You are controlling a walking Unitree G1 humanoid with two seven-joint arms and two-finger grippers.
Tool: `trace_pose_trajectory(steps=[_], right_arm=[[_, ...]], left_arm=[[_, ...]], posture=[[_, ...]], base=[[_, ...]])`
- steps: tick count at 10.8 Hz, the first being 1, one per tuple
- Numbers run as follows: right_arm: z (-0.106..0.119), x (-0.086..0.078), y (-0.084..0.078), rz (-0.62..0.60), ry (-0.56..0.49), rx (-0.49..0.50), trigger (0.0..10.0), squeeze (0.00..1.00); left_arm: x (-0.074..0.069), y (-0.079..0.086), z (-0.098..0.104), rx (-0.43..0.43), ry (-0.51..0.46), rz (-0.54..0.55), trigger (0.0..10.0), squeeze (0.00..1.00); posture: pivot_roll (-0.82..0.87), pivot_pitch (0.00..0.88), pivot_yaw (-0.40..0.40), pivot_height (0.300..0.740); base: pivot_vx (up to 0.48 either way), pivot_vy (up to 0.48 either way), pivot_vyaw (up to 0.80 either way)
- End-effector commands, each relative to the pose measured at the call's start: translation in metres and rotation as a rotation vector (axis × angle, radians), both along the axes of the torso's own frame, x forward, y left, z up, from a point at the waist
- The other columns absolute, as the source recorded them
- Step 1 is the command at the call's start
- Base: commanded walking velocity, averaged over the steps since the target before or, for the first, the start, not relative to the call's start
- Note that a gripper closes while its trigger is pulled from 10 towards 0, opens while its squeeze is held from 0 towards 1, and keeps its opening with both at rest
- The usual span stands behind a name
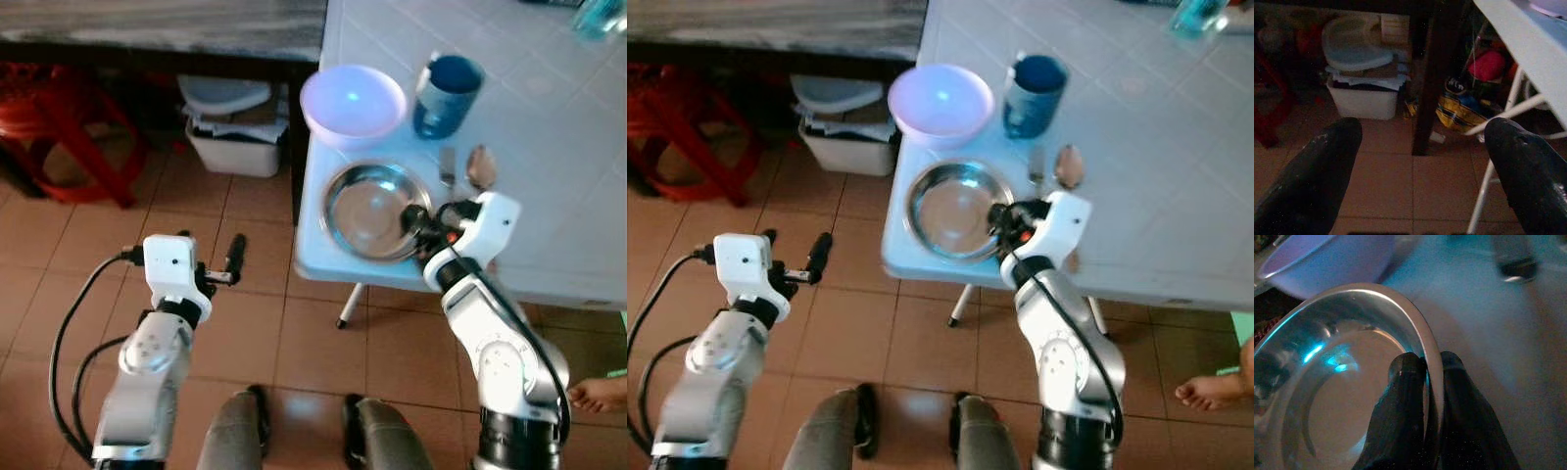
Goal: Setting the table
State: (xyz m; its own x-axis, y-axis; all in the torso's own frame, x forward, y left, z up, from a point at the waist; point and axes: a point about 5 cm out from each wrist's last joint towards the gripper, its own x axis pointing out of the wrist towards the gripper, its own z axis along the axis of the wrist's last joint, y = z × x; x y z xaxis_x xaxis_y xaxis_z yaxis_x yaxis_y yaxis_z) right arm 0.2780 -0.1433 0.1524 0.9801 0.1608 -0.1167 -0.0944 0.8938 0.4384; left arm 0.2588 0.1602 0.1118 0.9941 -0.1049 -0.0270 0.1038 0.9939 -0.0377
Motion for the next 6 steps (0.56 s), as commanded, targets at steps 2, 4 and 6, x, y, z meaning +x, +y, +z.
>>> trace_pose_trajectory(steps=[2, 4, 6], right_arm=[[-0.025, -0.010, 0.011, 0.060, 0.059, -0.061, 10.0, 0.00], [-0.016, -0.006, 0.008, 0.038, -0.027, -0.147, 10.0, 0.00], [-0.007, -0.001, 0.005, 0.029, -0.098, -0.179, 10.0, 0.00]], left_arm=[[0.005, 0.009, -0.009, 0.036, 0.022, 0.098, 10.0, 0.00], [0.013, 0.004, -0.007, 0.020, 0.002, 0.102, 10.0, 0.00], [0.024, 0.002, 0.002, 0.002, -0.037, 0.099, 10.0, 0.00]], posture=[[-0.07, 0.228, 0.016, 0.740], [-0.08, 0.210, 0.022, 0.740], [-0.08, 0.207, 0.028, 0.740]], base=[[0.000, 0.480, 0.00], [0.000, 0.480, 0.00], [0.000, 0.480, 0.00]])
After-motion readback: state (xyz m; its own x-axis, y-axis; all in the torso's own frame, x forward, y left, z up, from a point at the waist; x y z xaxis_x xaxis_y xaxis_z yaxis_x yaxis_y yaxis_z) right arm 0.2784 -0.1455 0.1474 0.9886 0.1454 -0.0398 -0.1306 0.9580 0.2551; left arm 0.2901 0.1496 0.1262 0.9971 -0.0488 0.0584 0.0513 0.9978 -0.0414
